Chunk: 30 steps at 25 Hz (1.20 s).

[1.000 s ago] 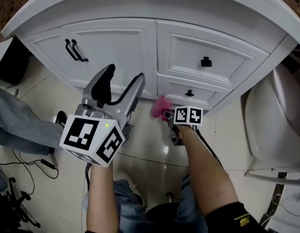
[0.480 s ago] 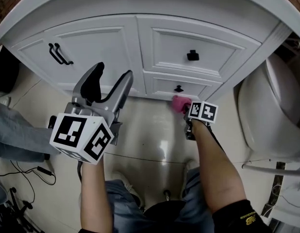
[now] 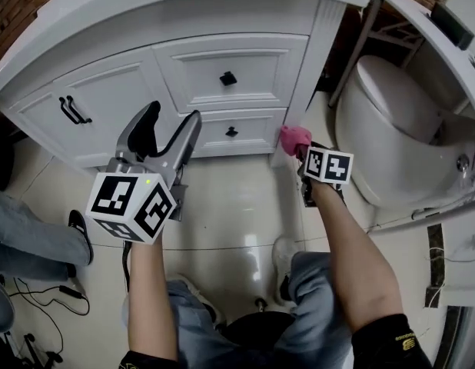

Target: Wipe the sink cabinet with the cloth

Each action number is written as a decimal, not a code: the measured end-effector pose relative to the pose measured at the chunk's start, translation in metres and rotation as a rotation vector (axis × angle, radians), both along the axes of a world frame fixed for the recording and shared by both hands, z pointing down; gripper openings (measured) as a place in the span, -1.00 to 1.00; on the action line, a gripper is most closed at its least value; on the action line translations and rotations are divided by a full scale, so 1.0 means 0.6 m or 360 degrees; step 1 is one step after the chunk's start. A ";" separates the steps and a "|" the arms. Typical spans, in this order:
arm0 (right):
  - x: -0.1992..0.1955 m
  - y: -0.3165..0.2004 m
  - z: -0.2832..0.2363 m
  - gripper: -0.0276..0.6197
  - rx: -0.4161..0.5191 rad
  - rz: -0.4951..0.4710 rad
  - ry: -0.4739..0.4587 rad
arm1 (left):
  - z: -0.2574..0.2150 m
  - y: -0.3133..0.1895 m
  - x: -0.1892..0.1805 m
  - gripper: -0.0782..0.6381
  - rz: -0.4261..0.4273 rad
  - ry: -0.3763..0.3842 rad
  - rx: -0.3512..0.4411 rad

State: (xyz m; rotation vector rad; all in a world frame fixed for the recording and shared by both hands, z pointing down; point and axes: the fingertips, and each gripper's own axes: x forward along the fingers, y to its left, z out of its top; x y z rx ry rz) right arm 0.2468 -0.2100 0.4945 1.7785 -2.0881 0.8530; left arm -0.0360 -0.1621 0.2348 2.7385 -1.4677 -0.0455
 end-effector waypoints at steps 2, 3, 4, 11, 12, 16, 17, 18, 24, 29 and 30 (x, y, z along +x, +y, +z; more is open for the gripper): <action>0.012 0.006 -0.117 -0.75 0.0267 0.0017 0.0011 | -0.014 0.025 0.012 0.09 0.0028 -0.0033 0.0046; 0.017 0.013 -0.178 -0.75 0.0399 0.0042 0.0009 | -0.022 0.036 0.015 0.09 0.0033 -0.0045 0.0072; 0.017 0.025 -0.236 -0.75 0.0522 0.0064 0.0006 | -0.029 0.049 0.016 0.09 0.0033 -0.0053 0.0093; -0.119 0.212 -0.461 -0.75 0.1051 -0.0276 0.0296 | -0.075 0.165 0.000 0.09 0.0000 -0.0064 0.0199; -0.128 0.239 -0.470 -0.75 0.1086 -0.0275 0.0307 | -0.079 0.179 -0.001 0.08 -0.0003 -0.0076 0.0212; -0.140 0.300 -0.497 -0.75 0.1169 -0.0190 0.0257 | -0.090 0.234 0.007 0.07 -0.0013 -0.0140 0.0245; -0.144 0.306 -0.503 -0.75 0.1188 -0.0191 0.0259 | -0.093 0.244 0.009 0.06 -0.0023 -0.0140 0.0243; -0.149 0.312 -0.509 -0.75 0.1210 -0.0201 0.0264 | -0.095 0.253 0.011 0.06 -0.0035 -0.0132 0.0241; -0.166 0.346 -0.515 -0.75 0.1267 -0.0286 0.0222 | -0.105 0.281 0.033 0.05 -0.0096 -0.0087 0.0261; -0.175 0.371 -0.516 -0.75 0.1252 -0.0365 0.0127 | -0.104 0.304 0.055 0.05 -0.0129 -0.0044 0.0243; -0.176 0.376 -0.518 -0.75 0.1260 -0.0378 0.0125 | -0.103 0.309 0.059 0.05 -0.0136 -0.0038 0.0240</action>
